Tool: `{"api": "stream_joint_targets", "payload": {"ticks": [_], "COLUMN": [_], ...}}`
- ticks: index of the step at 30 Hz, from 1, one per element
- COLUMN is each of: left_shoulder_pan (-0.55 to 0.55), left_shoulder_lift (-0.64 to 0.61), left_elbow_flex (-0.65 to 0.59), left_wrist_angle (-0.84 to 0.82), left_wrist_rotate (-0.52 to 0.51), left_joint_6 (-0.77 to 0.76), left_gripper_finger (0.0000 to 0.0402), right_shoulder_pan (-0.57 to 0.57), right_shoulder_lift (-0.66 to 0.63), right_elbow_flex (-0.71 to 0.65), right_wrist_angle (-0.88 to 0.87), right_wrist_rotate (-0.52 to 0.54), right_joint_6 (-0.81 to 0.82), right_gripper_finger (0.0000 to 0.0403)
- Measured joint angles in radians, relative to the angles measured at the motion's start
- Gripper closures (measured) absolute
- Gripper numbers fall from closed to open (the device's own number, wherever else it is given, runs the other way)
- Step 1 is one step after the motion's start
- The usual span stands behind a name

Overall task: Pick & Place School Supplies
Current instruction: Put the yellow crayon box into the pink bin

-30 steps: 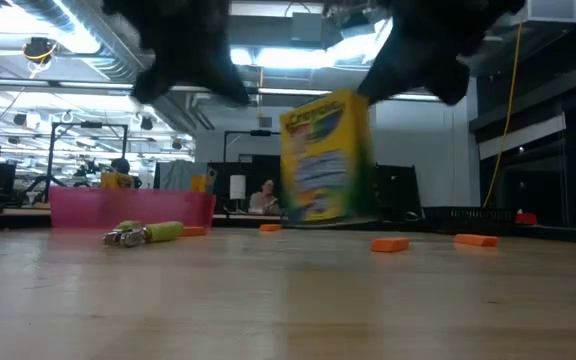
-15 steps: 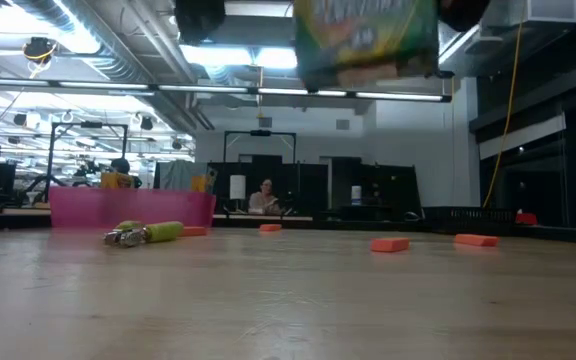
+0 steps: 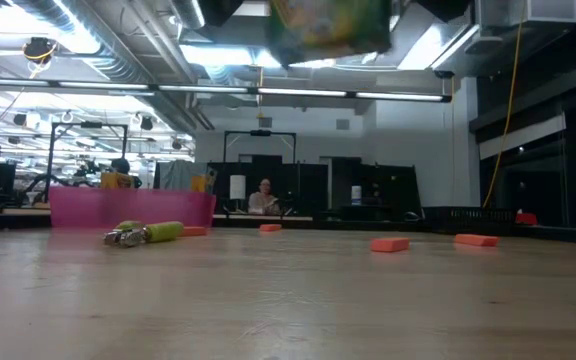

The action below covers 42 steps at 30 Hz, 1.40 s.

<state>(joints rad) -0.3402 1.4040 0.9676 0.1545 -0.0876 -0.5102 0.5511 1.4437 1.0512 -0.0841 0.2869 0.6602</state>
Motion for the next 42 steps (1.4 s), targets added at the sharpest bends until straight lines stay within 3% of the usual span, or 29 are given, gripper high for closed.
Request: {"api": "stream_joint_targets", "payload": {"ticks": [25, 32, 39, 42], "left_shoulder_pan": [0.029, 0.029, 0.029, 0.031], "left_shoulder_lift": [0.0, 0.0, 0.0, 0.0], "left_elbow_flex": [0.0, 0.0, 0.0, 0.0], "left_wrist_angle": [0.007, 0.007, 0.007, 0.007], "left_wrist_rotate": [0.035, 0.009, 0.004, 0.009], "left_joint_6": [0.027, 0.027, 0.026, 0.026], "left_gripper_finger": [0.0273, 0.0313, 0.0393, 0.0397], "right_shoulder_pan": [-0.007, -0.013, -0.013, -0.013], "right_shoulder_lift": [0.001, 0.002, 0.002, 0.002], "right_elbow_flex": [0.0, 0.0, 0.0, 0.0], "right_wrist_angle": [0.025, 0.034, 0.036, 0.036], "right_wrist_rotate": [0.061, 0.064, 0.064, 0.067], "right_joint_6": [0.012, 0.011, 0.01, 0.01], "right_gripper_finger": [0.0403, 0.0403, 0.0403, 0.0403]}}
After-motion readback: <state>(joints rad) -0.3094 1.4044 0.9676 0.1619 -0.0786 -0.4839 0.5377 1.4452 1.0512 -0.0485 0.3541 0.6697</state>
